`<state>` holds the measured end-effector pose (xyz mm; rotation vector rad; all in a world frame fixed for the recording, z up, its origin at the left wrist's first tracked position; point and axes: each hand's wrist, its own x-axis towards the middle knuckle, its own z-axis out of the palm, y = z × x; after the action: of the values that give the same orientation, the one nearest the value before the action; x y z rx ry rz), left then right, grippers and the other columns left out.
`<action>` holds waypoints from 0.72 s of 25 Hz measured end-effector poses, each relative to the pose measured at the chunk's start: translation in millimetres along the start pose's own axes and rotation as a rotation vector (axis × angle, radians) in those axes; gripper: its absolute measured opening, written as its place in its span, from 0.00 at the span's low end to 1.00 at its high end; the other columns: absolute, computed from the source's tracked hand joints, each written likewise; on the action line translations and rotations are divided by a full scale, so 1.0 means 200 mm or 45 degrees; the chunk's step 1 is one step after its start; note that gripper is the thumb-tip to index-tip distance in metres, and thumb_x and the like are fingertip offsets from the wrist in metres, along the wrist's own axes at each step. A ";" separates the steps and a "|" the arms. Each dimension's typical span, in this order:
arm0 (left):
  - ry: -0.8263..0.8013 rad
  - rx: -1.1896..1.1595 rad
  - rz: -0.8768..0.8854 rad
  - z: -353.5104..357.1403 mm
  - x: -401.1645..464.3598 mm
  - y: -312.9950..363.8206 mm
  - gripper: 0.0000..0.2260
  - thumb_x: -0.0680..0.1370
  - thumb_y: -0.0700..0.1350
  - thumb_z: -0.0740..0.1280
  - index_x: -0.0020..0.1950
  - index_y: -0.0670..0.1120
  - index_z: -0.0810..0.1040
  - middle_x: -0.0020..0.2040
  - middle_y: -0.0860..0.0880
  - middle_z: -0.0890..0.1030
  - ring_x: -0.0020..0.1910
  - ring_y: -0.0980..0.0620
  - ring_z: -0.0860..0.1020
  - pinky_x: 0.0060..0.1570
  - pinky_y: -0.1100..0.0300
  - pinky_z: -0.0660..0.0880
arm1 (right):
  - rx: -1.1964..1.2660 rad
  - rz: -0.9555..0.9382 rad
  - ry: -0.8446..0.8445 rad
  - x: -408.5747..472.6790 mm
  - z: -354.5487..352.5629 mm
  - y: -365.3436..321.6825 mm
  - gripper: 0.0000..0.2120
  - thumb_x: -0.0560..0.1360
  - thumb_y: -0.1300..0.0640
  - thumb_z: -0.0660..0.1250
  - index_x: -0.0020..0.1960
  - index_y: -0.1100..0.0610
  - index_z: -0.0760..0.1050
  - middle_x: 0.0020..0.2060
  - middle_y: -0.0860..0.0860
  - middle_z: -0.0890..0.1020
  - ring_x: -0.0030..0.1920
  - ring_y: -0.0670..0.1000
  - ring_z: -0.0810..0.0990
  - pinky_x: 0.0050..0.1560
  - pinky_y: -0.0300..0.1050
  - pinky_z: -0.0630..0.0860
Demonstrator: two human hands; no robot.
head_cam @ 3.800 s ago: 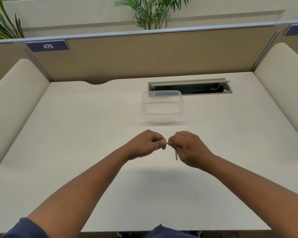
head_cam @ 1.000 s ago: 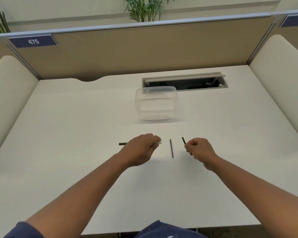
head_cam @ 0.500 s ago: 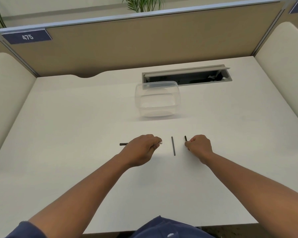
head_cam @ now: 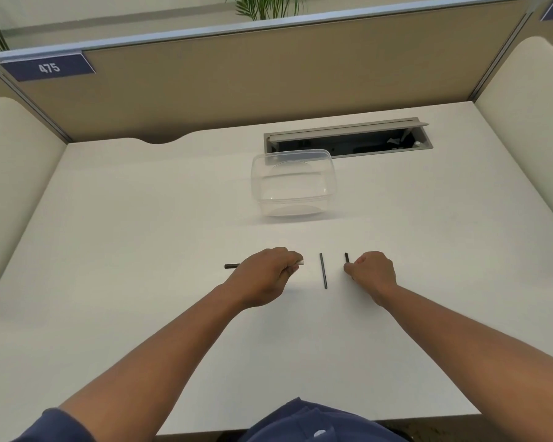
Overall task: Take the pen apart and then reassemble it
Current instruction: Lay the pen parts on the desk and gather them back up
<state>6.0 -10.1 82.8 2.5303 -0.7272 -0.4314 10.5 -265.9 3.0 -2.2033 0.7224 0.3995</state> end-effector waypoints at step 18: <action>0.098 -0.175 0.000 0.03 0.00 0.02 0.09 0.84 0.46 0.58 0.61 0.50 0.75 0.47 0.54 0.79 0.48 0.49 0.76 0.47 0.56 0.73 | 0.712 -0.337 -0.388 -0.30 -0.06 -0.23 0.03 0.71 0.57 0.72 0.39 0.55 0.81 0.32 0.49 0.81 0.31 0.46 0.76 0.32 0.41 0.73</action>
<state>0.8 -15.6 79.9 2.4043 -0.6460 -0.3686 -9.0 -228.1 66.4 -1.6323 0.3168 0.3370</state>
